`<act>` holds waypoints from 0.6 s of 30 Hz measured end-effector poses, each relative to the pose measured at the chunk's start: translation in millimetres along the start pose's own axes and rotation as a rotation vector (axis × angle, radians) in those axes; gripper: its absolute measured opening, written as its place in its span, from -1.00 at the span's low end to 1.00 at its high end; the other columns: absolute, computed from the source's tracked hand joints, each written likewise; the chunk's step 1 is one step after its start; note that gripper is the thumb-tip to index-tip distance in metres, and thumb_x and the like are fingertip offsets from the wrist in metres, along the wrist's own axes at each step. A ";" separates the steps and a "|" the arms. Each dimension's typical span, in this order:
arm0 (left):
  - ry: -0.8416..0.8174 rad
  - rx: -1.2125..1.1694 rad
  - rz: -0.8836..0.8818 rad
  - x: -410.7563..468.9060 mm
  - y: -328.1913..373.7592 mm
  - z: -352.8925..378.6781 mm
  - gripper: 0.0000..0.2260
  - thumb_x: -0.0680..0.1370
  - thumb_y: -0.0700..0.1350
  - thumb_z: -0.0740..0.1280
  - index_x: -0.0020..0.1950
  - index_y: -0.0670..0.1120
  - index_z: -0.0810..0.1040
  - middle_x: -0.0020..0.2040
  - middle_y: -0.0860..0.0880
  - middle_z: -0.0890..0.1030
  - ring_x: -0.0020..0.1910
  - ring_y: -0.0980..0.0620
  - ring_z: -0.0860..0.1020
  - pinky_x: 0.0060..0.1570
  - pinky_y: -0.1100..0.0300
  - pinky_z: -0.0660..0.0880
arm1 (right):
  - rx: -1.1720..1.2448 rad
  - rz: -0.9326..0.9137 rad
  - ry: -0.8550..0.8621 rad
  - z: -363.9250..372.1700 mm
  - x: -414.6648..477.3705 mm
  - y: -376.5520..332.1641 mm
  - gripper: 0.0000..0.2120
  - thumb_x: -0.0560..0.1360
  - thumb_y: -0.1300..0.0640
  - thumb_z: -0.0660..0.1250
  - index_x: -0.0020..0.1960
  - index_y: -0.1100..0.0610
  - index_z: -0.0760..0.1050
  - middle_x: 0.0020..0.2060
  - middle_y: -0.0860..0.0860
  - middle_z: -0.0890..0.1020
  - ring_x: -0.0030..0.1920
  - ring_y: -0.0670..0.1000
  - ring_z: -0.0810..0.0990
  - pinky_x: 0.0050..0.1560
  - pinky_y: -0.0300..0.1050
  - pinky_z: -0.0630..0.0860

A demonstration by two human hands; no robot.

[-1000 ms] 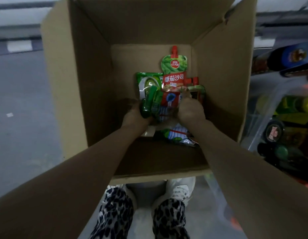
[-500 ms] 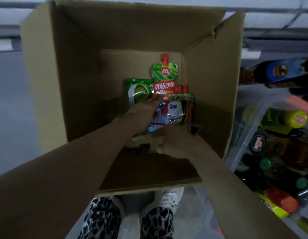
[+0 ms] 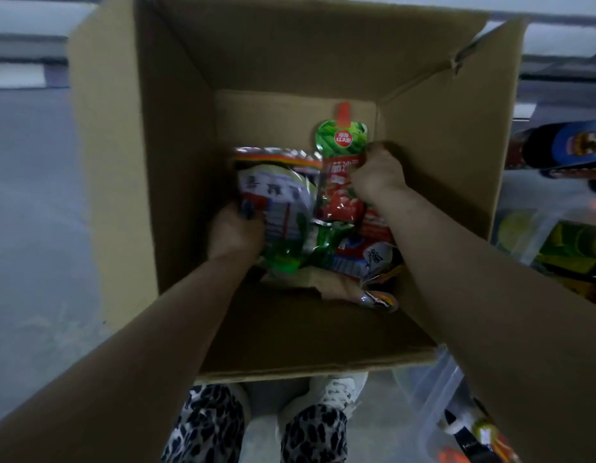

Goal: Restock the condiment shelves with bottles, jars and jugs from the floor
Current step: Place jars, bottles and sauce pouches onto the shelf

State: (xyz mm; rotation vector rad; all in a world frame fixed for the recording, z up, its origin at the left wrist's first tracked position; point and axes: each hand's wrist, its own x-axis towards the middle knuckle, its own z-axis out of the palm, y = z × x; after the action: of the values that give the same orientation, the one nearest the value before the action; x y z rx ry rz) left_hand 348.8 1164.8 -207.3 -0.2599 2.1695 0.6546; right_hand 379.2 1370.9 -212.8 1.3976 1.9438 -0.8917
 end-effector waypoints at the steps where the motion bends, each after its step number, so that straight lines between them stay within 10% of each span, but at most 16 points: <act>1: 0.025 -0.133 -0.068 -1.2 -4.1 0.9 -0.70 0.64 -0.01 0.26 0.32 -0.11 0.52 0.23 -0.19 0.60 0.21 -0.18 0.56 0.17 0.04 0.49 | 0.061 0.035 -0.023 3.7 2.5 -1.4 -0.44 0.59 0.07 0.36 0.48 0.27 0.29 0.35 0.18 0.52 0.33 0.16 0.52 0.29 -0.03 0.46; 8: 0.124 -0.207 -0.153 -9.9 -9.0 15.3 -0.50 0.61 -0.03 0.32 0.49 -0.11 0.25 0.40 -0.16 0.44 0.36 -0.14 0.45 0.27 0.01 0.44 | 0.083 0.098 -0.057 3.3 12.1 8.1 -0.33 0.34 -0.04 0.61 0.34 0.22 0.50 0.29 0.12 0.60 0.26 0.08 0.59 0.16 -0.16 0.51; 13: 0.270 0.205 0.245 -31.7 -4.3 9.8 -0.35 0.54 -0.07 0.41 0.56 -0.08 0.21 0.53 -0.19 0.21 0.48 -0.22 0.20 0.45 -0.01 0.18 | 0.267 -0.154 0.076 -2.1 -18.6 22.9 -0.72 0.51 0.04 0.48 0.18 0.09 0.62 0.15 0.02 0.67 0.16 0.00 0.62 0.22 -0.09 0.52; 18: -0.224 -0.211 0.232 -31.1 25.3 3.1 -0.26 0.44 0.01 0.53 0.53 0.03 0.26 0.30 0.11 0.47 0.27 0.15 0.42 0.19 0.23 0.40 | 0.379 -0.265 -0.106 -13.3 -64.8 33.4 -0.82 0.54 0.12 0.44 0.13 -0.02 0.61 0.16 -0.02 0.66 0.20 -0.06 0.59 0.29 0.03 0.51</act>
State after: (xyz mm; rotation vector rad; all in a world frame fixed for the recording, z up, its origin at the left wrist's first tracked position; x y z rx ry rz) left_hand 360.4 1186.6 -175.6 -0.0410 1.9325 0.9976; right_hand 428.7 1352.1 -160.8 1.2741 1.9772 -1.4918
